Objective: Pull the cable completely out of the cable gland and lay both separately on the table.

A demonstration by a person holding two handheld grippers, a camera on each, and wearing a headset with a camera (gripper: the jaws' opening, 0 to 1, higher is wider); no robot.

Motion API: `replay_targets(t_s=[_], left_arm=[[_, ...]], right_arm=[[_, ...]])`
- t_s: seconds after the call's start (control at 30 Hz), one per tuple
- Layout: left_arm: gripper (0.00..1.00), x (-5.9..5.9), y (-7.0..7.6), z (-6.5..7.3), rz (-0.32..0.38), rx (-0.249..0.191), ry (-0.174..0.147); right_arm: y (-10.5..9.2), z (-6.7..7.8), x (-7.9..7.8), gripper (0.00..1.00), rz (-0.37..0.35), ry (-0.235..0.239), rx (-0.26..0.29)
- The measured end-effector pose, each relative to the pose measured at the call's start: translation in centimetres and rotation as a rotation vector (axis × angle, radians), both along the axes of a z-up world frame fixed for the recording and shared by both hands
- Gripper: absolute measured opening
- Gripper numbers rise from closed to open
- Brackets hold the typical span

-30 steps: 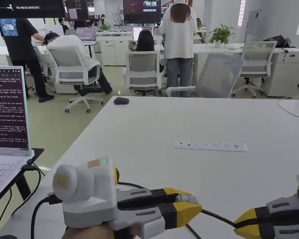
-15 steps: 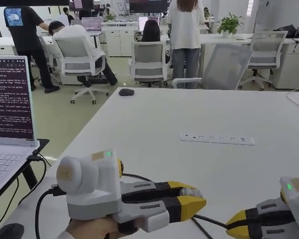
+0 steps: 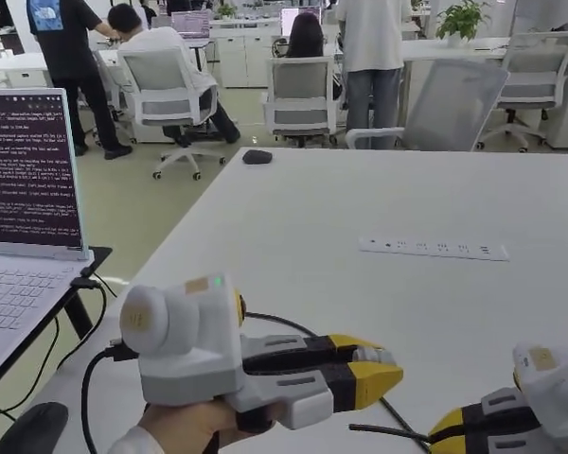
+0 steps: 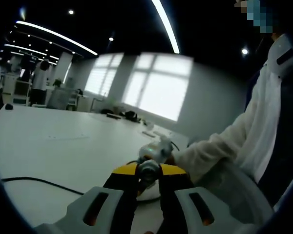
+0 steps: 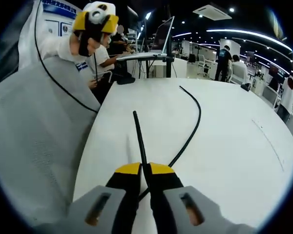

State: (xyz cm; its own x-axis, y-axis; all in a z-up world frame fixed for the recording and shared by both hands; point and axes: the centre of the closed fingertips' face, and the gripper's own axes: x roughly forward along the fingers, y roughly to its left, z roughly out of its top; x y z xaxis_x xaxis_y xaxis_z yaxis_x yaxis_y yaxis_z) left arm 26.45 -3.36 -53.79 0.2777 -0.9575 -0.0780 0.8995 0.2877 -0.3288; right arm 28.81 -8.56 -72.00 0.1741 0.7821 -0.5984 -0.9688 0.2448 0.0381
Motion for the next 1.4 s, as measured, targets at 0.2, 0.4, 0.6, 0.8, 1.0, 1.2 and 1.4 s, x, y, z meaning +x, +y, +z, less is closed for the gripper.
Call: replay_targets(t_s=[0.2, 0.4, 0.6, 0.8, 1.0, 1.2, 1.4], left_arm=[[0.17, 0.1, 0.1, -0.5, 0.004, 0.009, 0.016], [0.17, 0.1, 0.2, -0.8, 0.008, 0.008, 0.035], [0.17, -0.1, 0.0, -1.0, -0.003, 0.015, 0.040], [0.17, -0.2, 0.0, -1.1, -0.004, 0.016, 0.042], [0.17, -0.3, -0.1, -1.2, -0.009, 0.020, 0.044], [0.17, -0.4, -0.3, -1.3, -0.018, 0.025, 0.042], [0.17, -0.5, -0.6, -1.7, -0.026, 0.036, 0.043]], right_arm=[[-0.1, -1.4, 0.2, 0.04, -0.035, 0.025, -0.005], [-0.2, -2.5, -0.5, 0.04, -0.030, 0.045, -0.032], [-0.2, -3.2, -0.8, 0.05, -0.034, 0.053, -0.050], [-0.2, -3.3, -0.9, 0.06, -0.047, 0.058, -0.049], [-0.3, -2.8, -0.4, 0.09, -0.078, 0.048, -0.044], [-1.0, -1.6, 0.0, 0.14, -0.102, 0.032, -0.038], [-1.6, 0.8, -0.1, 0.22, -0.124, -0.002, -0.010]])
